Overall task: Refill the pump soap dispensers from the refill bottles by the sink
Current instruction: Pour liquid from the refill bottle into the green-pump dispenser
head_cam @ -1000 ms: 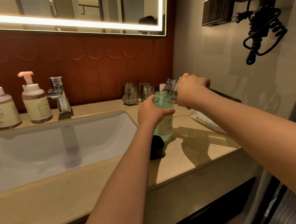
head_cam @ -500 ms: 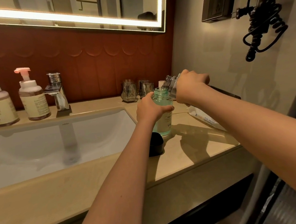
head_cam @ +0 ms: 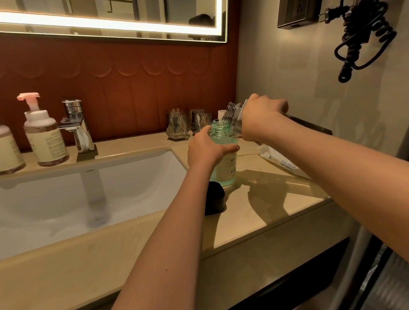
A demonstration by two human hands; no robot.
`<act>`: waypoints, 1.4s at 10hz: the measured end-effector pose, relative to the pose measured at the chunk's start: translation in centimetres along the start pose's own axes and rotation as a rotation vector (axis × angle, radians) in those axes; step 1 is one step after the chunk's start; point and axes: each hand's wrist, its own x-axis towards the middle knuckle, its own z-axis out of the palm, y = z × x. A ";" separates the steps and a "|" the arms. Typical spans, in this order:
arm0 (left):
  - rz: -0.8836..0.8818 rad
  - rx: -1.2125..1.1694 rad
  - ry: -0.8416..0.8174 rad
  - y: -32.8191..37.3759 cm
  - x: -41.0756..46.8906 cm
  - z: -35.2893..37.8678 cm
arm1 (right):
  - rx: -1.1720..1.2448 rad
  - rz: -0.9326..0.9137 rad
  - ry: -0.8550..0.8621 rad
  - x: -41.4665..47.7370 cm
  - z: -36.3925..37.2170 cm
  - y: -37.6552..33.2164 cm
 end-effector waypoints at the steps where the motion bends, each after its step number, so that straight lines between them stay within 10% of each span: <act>1: -0.003 -0.008 -0.001 0.0 0.0 0.0 | -0.015 -0.003 0.002 0.1 0.0 -0.1; 14: -0.004 -0.006 0.008 -0.1 0.1 0.1 | -0.036 0.016 0.006 0.4 0.2 -0.3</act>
